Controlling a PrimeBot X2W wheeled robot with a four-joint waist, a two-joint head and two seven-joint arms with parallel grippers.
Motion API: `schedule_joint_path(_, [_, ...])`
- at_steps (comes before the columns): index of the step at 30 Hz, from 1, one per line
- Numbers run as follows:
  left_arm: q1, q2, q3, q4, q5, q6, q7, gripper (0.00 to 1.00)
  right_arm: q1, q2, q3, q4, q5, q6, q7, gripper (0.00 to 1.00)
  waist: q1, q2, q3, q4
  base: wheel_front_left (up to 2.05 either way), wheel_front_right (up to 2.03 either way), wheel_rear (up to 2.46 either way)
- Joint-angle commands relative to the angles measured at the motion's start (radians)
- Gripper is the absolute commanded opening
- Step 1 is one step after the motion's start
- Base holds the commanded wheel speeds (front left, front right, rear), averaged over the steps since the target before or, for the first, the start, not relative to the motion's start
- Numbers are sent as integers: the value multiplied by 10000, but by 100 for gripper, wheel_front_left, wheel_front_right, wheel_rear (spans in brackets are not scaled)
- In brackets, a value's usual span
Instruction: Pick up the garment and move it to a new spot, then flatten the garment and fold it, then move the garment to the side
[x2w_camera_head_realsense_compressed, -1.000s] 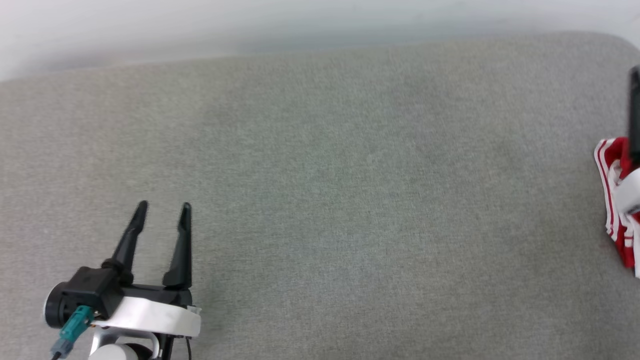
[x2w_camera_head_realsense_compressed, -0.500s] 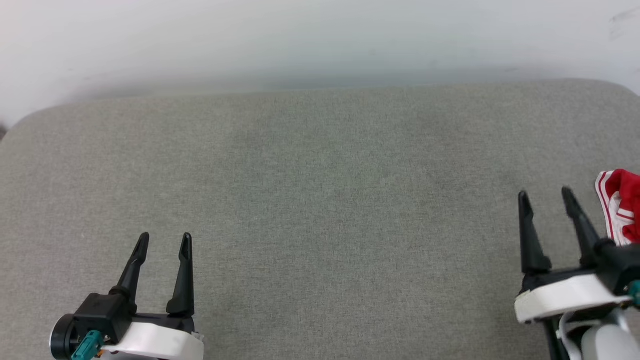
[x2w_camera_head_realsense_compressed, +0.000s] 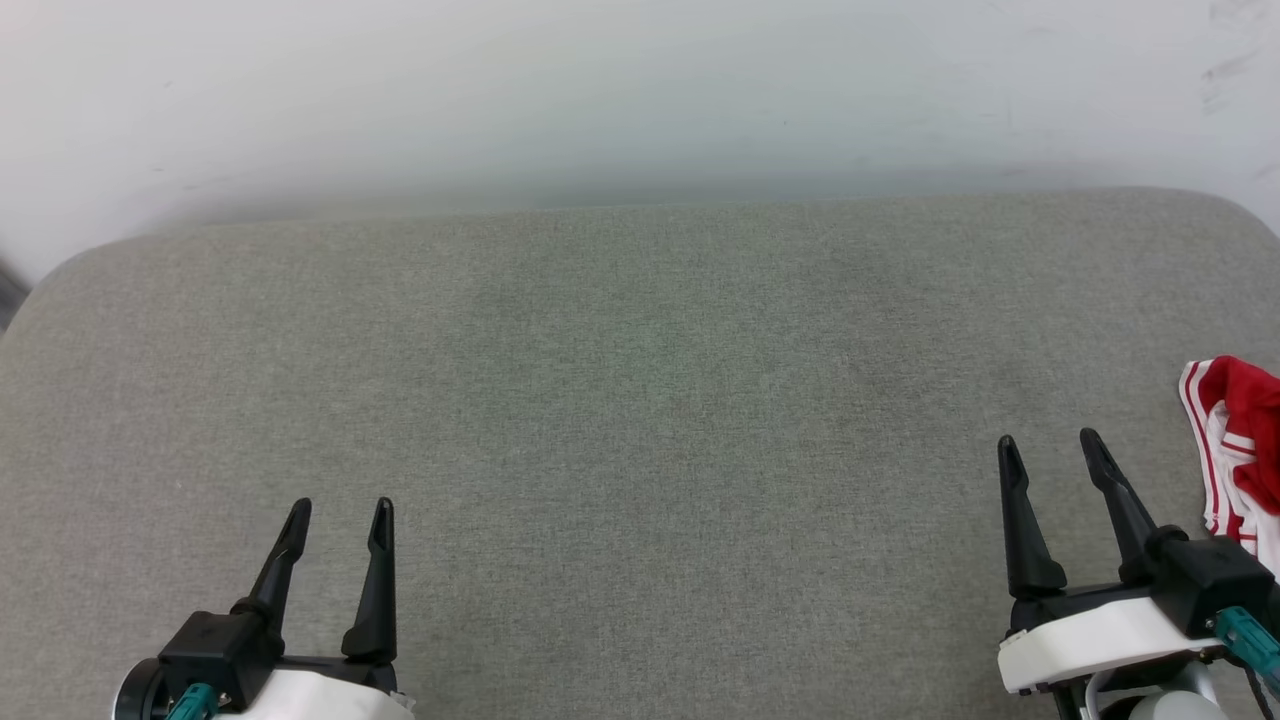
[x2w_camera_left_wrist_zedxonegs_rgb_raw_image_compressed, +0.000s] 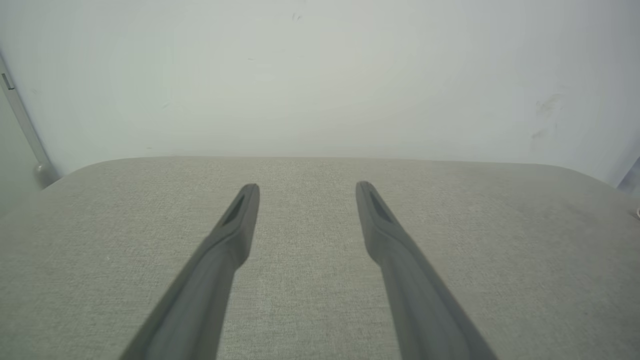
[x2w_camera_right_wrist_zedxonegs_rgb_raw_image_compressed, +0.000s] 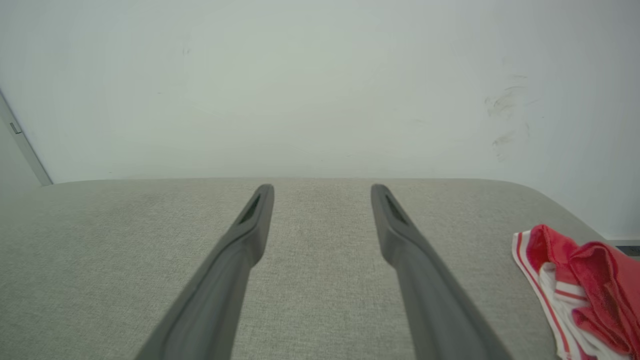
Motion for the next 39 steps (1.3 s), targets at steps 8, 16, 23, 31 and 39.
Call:
schedule_joint_path(8, [117, -80, 225, -8, 18, -13, -18, 100, 101, 47, 86, 114, 157, -4, -115, 100, 1, 0, -26, 26, 0, 0, 0])
schedule_joint_path(16, [194, -120, 283, -94, 80, -14, -18, 100, 78, 48, 138, 142, 196, -4, -137, 100, 1, 0, -51, -7, 0, 0, 0])
schedule_joint_path(23, [194, -205, 326, -209, 90, -14, -18, 100, 70, 47, 150, 114, 138, -4, -145, 100, 1, 0, -126, -25, 0, 0, 0])
schedule_joint_path(31, [205, -328, 246, 187, -583, 11, 108, 0, 129, -4, 148, 460, 760, 2, 24, 0, 1, 0, -148, -26, 0, 0, 0])
schedule_joint_path(39, [-41, -282, 242, 433, -2166, 14, 448, 0, 17, -64, 100, 570, 2444, 1, 374, 0, 1, 0, -175, -24, 0, 0, 0])
